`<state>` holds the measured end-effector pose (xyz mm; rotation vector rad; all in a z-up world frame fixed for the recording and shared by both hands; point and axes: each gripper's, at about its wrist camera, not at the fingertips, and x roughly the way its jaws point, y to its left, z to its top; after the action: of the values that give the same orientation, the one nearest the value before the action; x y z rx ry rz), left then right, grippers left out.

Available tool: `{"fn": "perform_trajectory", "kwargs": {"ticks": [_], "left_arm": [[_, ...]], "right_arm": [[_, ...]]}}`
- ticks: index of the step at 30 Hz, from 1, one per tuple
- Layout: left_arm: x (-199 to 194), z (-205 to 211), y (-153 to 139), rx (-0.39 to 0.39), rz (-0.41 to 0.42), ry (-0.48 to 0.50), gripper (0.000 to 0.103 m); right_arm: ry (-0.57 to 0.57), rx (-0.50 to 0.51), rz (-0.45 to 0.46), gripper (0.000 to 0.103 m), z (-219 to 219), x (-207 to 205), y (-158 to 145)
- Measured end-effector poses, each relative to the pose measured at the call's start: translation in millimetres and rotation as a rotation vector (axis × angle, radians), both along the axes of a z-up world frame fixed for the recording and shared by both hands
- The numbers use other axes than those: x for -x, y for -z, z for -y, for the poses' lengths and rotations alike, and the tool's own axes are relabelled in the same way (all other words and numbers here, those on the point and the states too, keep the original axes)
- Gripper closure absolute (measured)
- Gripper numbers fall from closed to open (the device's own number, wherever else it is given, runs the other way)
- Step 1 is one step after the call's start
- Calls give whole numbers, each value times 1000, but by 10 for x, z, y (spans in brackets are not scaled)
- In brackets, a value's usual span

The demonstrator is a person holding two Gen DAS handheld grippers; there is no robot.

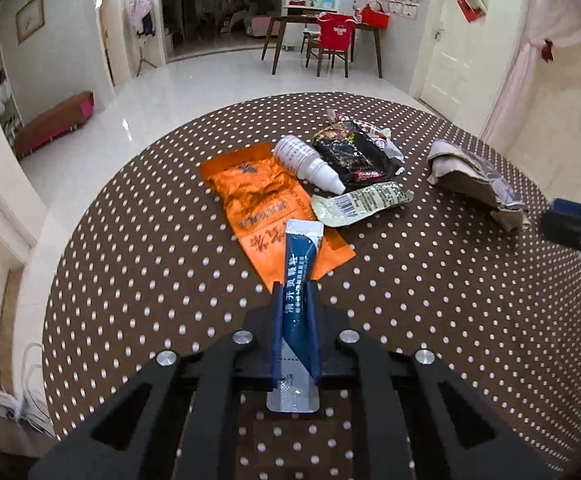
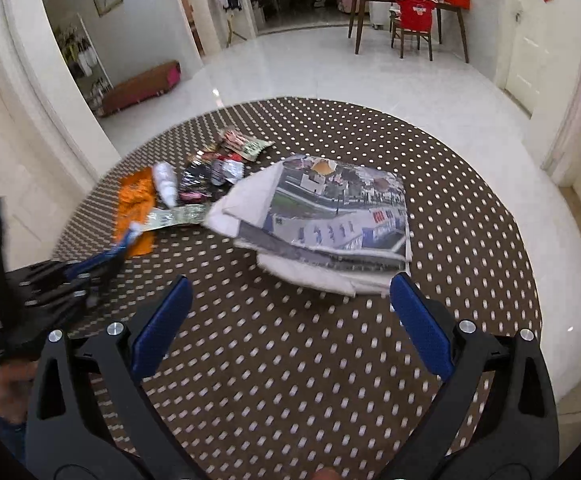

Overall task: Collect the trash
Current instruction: 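Grasp the blue toothpaste tube with the left tool while the right tool grasps the newspapers, then carry the tube and newspapers to the blue bin and release them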

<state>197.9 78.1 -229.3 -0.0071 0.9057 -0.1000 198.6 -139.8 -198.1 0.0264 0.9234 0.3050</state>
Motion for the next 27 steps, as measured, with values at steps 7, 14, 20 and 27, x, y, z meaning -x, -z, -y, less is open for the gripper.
{"fn": "perform_trajectory", "kwargs": {"ticks": [7, 14, 20, 27], "left_arm": [[255, -153, 12, 67, 4, -60, 93], [421, -179, -184, 96, 44, -69, 93], [467, -42, -418, 105, 94, -39, 93], [460, 388, -601, 125, 135, 17, 93]], "right_arm": [[-39, 184, 53, 7, -335, -338, 196], [-41, 185, 45, 73, -276, -503, 277], [-13, 5, 85, 87, 193, -328, -36], [6, -155, 116, 95, 660, -33, -378]]}}
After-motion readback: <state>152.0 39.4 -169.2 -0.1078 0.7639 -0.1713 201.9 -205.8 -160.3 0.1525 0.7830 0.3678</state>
